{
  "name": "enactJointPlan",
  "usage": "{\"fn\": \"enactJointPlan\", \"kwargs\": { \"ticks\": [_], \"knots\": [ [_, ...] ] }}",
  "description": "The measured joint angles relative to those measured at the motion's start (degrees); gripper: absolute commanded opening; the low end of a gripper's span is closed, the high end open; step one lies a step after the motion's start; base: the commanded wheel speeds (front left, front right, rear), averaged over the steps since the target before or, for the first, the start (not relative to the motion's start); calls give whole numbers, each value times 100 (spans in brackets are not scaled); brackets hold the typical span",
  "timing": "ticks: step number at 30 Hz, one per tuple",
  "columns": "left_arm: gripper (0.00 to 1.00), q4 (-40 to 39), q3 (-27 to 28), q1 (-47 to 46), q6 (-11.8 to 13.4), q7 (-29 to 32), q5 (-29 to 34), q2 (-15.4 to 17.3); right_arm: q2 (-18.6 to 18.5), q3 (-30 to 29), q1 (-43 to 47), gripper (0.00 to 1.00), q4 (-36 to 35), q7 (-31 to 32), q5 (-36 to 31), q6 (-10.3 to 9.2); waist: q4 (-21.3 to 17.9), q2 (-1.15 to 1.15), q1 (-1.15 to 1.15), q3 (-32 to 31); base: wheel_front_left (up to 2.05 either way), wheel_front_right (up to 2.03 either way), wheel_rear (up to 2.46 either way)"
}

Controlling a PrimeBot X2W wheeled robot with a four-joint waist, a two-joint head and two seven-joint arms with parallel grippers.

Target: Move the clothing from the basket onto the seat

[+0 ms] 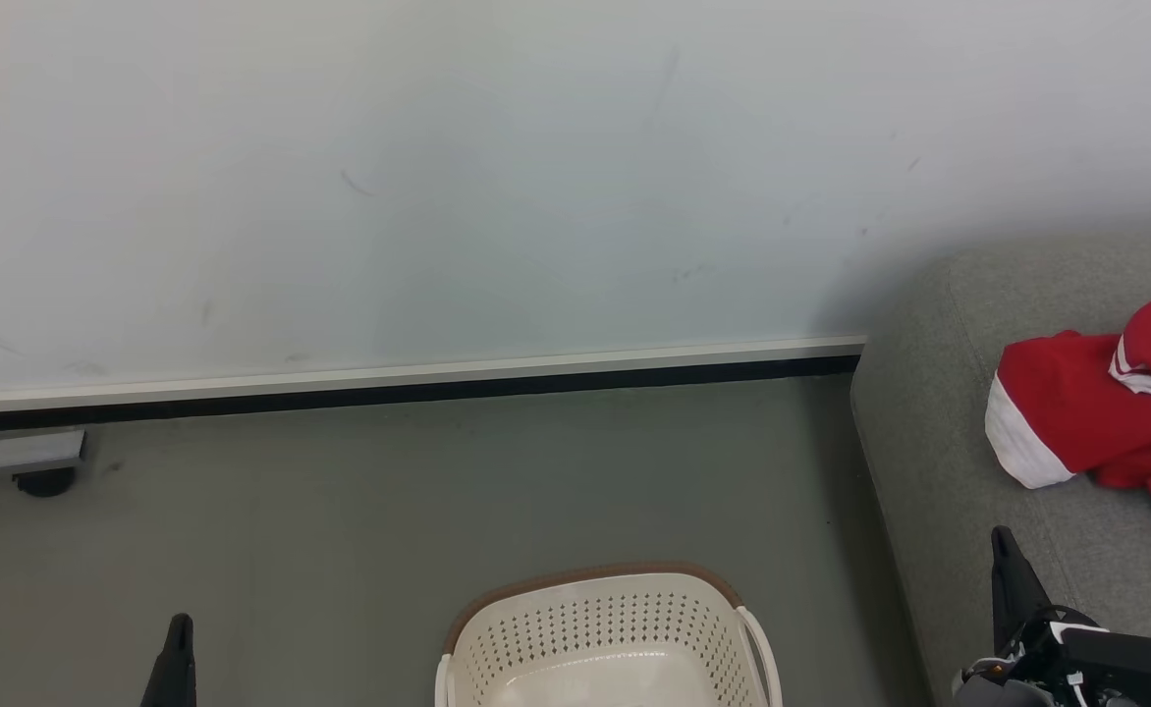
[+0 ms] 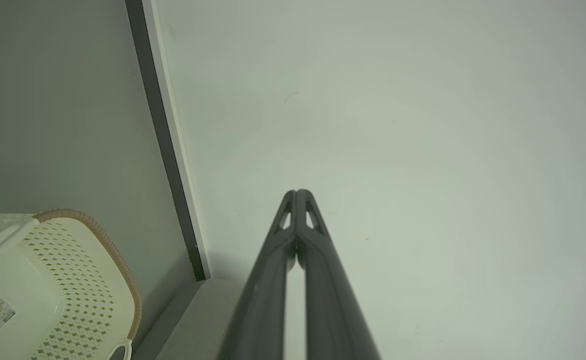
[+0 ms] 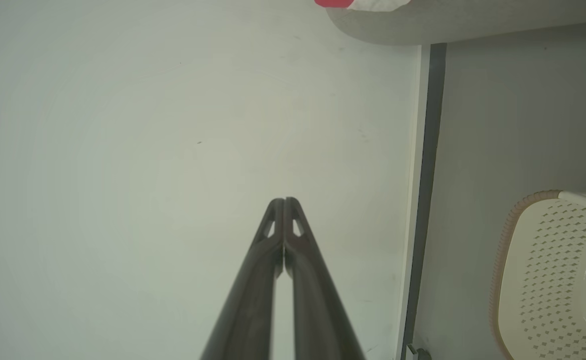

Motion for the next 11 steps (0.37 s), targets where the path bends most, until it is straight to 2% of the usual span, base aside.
{"fn": "enactJointPlan", "kwargs": {
  "ticks": [11],
  "knots": [
    [0, 0, 0, 0, 0, 0, 0, 0, -8, 12, 0, 0, -2, -12, 7, 0, 0, 0, 0, 0, 0, 0, 0]
  ]
}}
